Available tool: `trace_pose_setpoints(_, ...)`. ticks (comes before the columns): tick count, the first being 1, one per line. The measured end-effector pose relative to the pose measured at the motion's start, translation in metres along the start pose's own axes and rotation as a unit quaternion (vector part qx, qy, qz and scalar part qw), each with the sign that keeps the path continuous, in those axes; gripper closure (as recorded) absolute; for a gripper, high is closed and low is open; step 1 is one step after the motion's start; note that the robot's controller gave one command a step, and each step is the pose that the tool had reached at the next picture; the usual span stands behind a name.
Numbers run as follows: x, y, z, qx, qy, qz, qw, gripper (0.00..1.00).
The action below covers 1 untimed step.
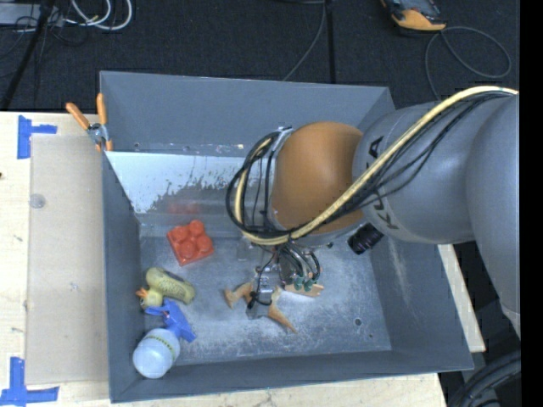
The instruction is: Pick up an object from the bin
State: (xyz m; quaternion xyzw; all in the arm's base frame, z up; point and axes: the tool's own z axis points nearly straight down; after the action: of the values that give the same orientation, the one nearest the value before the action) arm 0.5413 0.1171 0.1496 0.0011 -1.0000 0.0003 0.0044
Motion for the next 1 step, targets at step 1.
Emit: trace_pose_setpoints(1, -0.0068, 0.0030, 0.0119, 0.000, -0.0057, -0.031, 0.9995, 0.00)
